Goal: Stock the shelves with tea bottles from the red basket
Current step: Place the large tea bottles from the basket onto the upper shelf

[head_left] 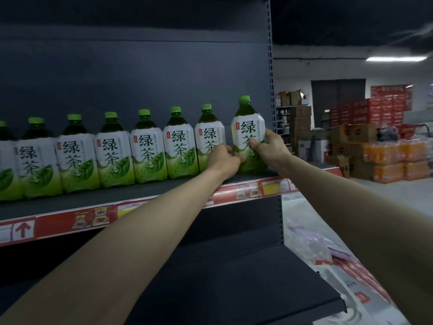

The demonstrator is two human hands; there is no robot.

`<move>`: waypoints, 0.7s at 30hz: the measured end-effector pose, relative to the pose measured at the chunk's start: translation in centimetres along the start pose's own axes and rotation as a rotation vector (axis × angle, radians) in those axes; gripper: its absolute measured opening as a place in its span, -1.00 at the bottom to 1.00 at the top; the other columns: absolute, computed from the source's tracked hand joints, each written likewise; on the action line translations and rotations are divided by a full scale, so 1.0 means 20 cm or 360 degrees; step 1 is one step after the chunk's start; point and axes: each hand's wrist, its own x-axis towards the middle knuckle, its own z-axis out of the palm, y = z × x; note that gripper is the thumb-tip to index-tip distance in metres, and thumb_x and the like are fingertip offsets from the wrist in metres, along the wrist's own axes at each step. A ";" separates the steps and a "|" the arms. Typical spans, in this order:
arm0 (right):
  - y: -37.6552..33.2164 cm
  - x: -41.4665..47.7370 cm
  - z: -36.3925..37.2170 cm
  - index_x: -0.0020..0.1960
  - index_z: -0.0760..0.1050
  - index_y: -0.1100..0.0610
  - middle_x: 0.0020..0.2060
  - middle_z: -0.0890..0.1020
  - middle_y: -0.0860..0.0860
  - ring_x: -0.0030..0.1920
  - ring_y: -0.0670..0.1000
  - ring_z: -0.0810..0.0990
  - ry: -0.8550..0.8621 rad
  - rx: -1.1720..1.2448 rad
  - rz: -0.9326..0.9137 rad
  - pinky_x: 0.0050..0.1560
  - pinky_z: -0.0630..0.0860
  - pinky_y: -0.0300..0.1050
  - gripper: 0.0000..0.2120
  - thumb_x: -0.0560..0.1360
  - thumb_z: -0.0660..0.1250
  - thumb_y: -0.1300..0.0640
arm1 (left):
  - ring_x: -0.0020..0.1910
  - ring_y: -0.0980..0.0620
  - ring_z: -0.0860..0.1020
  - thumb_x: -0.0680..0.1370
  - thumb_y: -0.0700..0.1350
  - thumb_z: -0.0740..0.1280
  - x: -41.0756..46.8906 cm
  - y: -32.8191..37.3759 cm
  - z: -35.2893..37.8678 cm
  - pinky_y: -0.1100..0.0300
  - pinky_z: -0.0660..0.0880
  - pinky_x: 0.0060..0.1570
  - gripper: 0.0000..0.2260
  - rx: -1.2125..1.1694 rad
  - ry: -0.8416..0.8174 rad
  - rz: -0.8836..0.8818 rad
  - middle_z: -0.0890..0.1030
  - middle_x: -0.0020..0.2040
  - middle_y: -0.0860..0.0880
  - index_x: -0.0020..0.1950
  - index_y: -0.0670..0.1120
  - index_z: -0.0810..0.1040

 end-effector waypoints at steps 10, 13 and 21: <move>0.07 0.08 0.08 0.43 0.33 0.02 0.32 0.52 0.14 0.31 0.20 0.55 0.0188 -0.0153 0.0219 0.31 0.55 0.26 -0.42 0.51 0.48 -0.08 | 0.21 -0.04 0.60 0.46 -0.12 0.51 0.02 -0.02 -0.02 -0.06 0.50 0.37 -0.58 -0.0104 -0.0476 -0.0055 0.68 0.17 -0.04 0.31 -0.08 0.59; 0.06 0.04 0.08 0.40 0.29 0.10 0.32 0.49 0.15 0.29 0.18 0.55 0.0217 -0.0183 0.0232 0.33 0.56 0.18 -0.40 0.50 0.53 0.03 | 0.24 -0.03 0.56 0.47 -0.14 0.49 0.00 -0.02 -0.02 -0.05 0.48 0.39 -0.53 -0.0153 -0.0408 -0.0034 0.64 0.20 -0.01 0.38 -0.08 0.54; 0.05 0.00 0.04 0.40 0.36 0.14 0.11 0.57 0.04 0.06 0.06 0.59 0.0176 -0.0090 0.0185 -0.07 0.56 -0.09 -0.45 0.54 0.47 -0.04 | 0.16 0.09 0.50 0.52 -0.22 0.45 -0.03 0.00 -0.04 0.19 0.44 0.14 -0.44 -0.0183 -0.0482 0.0013 0.55 0.06 0.12 0.51 -0.09 0.43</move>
